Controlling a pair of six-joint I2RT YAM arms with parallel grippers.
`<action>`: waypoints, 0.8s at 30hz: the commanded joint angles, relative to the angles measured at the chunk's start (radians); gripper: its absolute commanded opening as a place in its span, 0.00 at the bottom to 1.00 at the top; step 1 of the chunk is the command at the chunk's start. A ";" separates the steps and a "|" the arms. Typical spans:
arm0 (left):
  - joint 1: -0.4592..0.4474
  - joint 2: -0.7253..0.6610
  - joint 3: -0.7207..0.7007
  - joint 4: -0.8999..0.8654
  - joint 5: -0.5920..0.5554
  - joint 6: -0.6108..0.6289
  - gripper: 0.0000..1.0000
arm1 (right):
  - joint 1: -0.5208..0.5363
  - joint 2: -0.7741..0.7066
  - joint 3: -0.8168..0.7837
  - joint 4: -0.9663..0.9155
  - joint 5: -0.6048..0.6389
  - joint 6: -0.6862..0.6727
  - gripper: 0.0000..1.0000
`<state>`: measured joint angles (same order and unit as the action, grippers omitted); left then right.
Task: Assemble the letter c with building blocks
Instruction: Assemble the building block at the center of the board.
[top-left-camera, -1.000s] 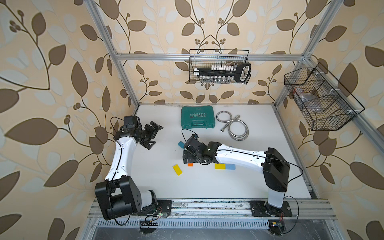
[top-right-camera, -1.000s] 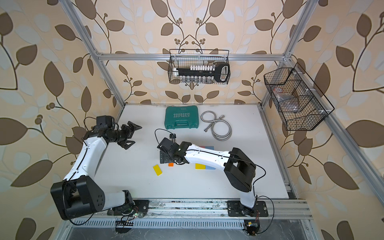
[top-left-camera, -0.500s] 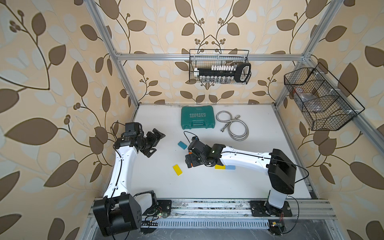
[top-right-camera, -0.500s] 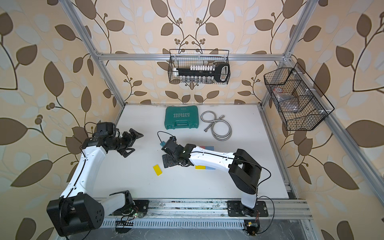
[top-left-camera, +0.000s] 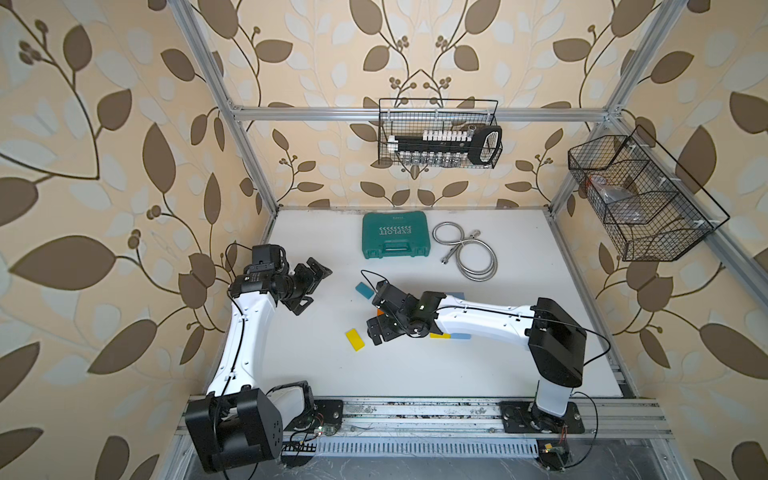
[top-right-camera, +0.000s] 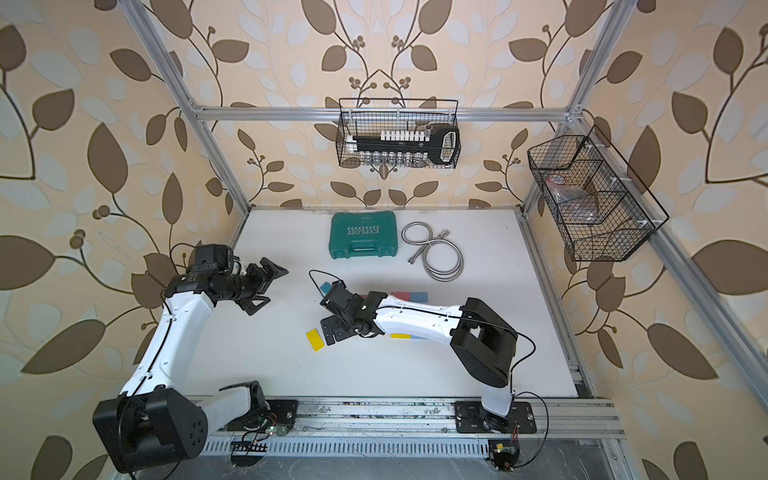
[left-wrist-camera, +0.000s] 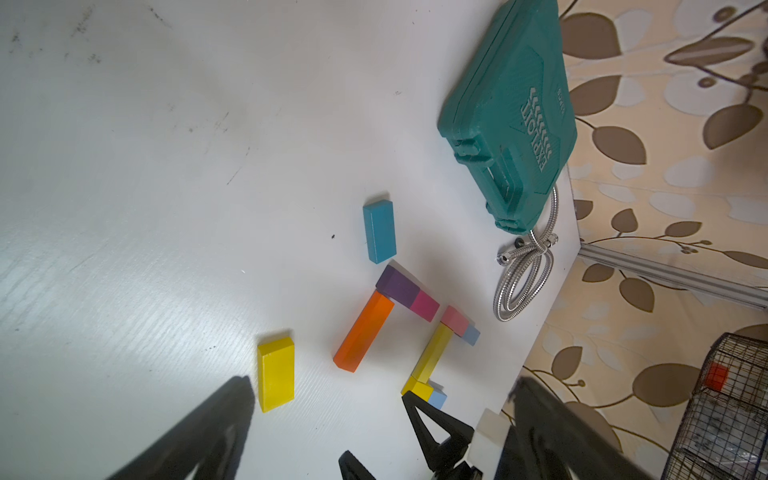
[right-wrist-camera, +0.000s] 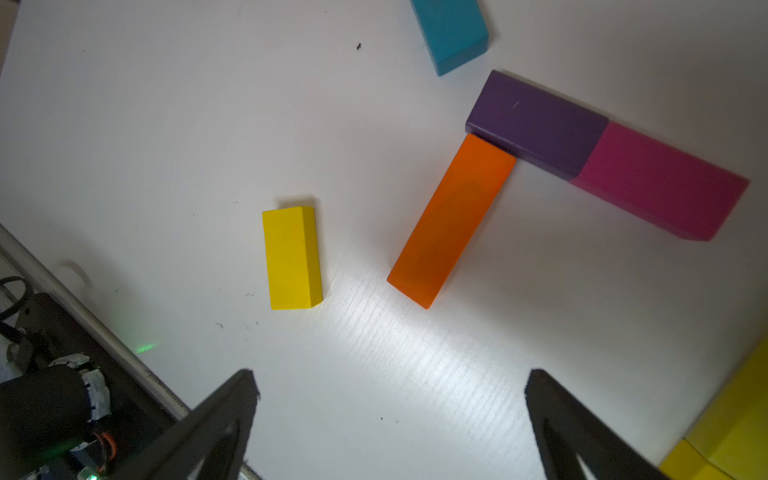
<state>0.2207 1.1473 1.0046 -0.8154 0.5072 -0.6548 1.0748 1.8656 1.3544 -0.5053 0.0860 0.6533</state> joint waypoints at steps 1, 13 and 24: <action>-0.011 0.015 0.034 -0.021 -0.022 0.014 0.99 | 0.011 0.026 0.037 -0.051 0.015 0.003 0.99; -0.011 0.088 0.072 -0.012 -0.010 0.030 0.99 | 0.054 0.048 0.068 -0.091 0.070 -0.025 0.99; -0.012 0.109 0.073 0.026 0.014 0.000 0.99 | 0.057 0.125 0.123 -0.168 0.115 -0.026 0.99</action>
<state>0.2207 1.2530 1.0477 -0.8066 0.5087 -0.6556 1.1275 1.9602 1.4479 -0.6201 0.1562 0.6346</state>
